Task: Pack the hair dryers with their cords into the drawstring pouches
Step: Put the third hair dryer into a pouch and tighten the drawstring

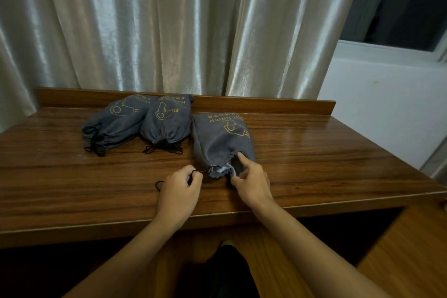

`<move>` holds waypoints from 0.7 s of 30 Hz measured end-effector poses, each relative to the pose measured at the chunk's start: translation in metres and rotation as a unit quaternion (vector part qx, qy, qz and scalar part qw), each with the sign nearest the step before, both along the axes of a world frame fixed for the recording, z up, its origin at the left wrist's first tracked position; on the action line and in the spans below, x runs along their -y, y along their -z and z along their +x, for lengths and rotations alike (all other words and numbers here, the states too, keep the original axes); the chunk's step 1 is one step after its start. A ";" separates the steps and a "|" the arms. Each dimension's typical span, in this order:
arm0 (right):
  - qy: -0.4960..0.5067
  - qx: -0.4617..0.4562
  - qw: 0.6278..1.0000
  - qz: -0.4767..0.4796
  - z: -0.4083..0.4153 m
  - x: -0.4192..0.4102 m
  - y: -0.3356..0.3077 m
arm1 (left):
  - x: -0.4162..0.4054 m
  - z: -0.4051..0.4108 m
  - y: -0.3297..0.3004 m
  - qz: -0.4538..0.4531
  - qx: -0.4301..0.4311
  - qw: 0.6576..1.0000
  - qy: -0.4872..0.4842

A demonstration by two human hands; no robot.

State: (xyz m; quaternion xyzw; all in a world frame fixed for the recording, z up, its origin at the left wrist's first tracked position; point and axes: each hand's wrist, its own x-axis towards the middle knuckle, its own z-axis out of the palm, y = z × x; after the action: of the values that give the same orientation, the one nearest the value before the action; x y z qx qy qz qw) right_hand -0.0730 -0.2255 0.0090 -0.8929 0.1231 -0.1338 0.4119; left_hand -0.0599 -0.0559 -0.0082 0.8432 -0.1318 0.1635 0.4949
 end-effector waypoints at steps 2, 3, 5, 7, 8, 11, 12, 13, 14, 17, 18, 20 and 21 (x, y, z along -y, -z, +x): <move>0.015 -0.002 1.000 0.010 0.001 0.000 0.000 | 0.000 0.000 0.000 0.003 -0.003 1.000 0.003; 0.028 0.001 0.999 0.019 0.002 -0.001 0.000 | 0.000 -0.001 0.000 0.004 -0.004 1.000 0.004; 0.055 0.019 0.998 0.038 0.004 -0.004 0.000 | 0.000 -0.001 0.000 0.003 -0.003 1.000 0.007; 0.090 0.043 0.994 0.033 0.009 -0.006 -0.002 | -0.001 -0.001 -0.001 -0.001 -0.004 1.000 0.008; 0.104 0.043 0.993 0.029 0.011 -0.007 -0.003 | -0.001 -0.001 -0.001 -0.002 -0.004 1.000 0.010; 0.103 0.007 0.993 0.052 0.018 -0.008 -0.002 | -0.001 -0.001 0.000 -0.009 -0.007 1.000 0.017; 0.099 -0.003 0.993 0.070 0.020 -0.009 -0.003 | -0.001 0.000 0.000 -0.011 -0.006 1.000 0.019; 0.099 -0.009 0.991 0.095 0.021 -0.009 -0.004 | -0.001 -0.001 -0.001 -0.012 -0.005 1.000 0.022; 0.104 -0.011 0.986 0.127 0.022 -0.010 -0.007 | -0.001 -0.002 -0.001 -0.011 -0.001 1.000 0.027; 0.110 0.011 0.978 0.175 0.021 -0.010 -0.020 | 0.000 -0.006 -0.003 -0.013 0.015 0.999 0.039; 0.096 0.017 0.984 0.151 0.017 -0.009 -0.027 | -0.001 -0.008 -0.004 -0.015 0.014 0.999 0.045; 0.046 0.032 0.997 0.053 0.005 -0.003 -0.042 | -0.007 -0.007 -0.009 -0.023 -0.007 0.998 0.060; 0.029 0.037 0.999 -0.017 -0.001 0.001 -0.051 | -0.010 -0.005 -0.013 -0.029 -0.022 0.997 0.063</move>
State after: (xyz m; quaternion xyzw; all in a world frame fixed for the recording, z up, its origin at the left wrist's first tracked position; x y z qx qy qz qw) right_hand -0.0737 -0.2266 0.0601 -0.8902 0.1314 -0.1804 0.3972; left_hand -0.0651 -0.0456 0.0046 0.8220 -0.1692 0.1170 0.5311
